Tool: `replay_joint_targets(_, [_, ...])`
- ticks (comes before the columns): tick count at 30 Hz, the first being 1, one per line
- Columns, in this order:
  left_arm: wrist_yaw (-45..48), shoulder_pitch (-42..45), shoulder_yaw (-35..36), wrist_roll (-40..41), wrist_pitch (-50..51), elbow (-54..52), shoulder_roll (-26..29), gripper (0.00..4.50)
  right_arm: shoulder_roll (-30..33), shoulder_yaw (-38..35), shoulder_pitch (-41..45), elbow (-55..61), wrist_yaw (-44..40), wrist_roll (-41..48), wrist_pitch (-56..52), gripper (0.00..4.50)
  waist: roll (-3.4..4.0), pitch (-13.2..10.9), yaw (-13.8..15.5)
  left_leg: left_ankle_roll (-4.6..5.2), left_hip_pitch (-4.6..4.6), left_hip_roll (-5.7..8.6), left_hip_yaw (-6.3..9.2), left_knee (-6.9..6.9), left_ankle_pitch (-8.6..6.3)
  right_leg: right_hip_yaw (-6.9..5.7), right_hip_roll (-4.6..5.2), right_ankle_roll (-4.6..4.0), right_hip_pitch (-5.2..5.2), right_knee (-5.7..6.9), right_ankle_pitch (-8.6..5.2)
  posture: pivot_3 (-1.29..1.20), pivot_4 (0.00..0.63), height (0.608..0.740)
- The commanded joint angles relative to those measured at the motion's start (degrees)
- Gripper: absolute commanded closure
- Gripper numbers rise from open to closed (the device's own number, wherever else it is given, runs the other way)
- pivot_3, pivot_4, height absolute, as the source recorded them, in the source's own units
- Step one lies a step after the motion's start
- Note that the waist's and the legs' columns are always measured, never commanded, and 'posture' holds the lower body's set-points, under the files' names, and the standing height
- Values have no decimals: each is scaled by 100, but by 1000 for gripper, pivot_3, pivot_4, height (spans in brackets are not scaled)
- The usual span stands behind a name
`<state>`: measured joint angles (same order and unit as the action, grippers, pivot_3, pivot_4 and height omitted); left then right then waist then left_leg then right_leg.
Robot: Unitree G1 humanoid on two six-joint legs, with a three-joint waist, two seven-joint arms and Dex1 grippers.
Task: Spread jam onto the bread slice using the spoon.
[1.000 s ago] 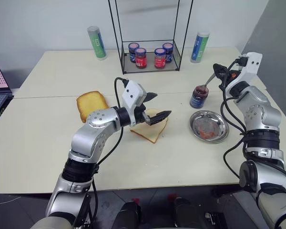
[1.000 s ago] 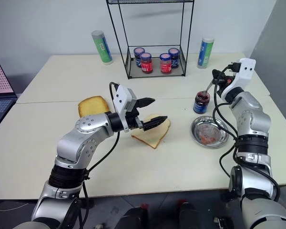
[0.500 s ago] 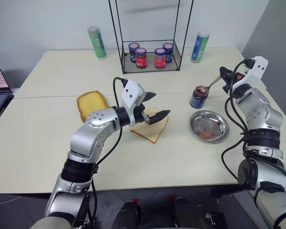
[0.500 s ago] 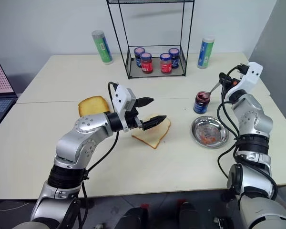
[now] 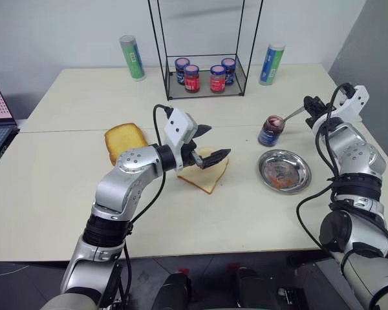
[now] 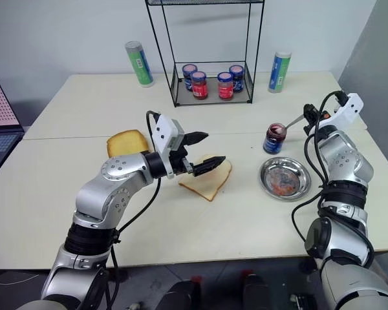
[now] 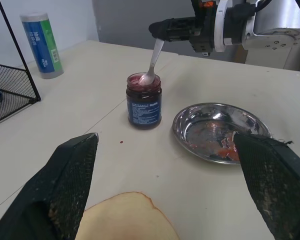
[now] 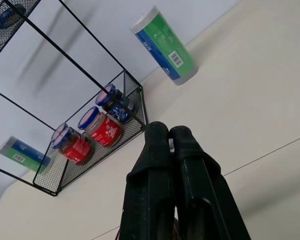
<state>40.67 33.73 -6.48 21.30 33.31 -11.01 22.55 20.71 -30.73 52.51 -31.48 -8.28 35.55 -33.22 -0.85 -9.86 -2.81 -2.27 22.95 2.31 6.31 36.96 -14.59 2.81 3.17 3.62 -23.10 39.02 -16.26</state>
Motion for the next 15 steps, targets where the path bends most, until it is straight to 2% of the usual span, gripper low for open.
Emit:
replay_joint_targets(1, [-1, 30, 63, 23, -25, -231, 56, 0, -6, -107, 198, 282, 90, 217, -50, 4420, 0, 0, -2, 0, 0, 0, 0, 0, 0, 0, 0, 0, 0, 0, 0, 0, 150, 740])
replay_joint_targets(15, [-30, 13, 61, 25, -17, -250, 39, 0, -10, -303, 342, 172, 348, 520, -45, 4420, 0, 0, -19, 0, 0, 0, -1, 0, 0, 0, 0, 0, -1, 0, 0, 0, 150, 740])
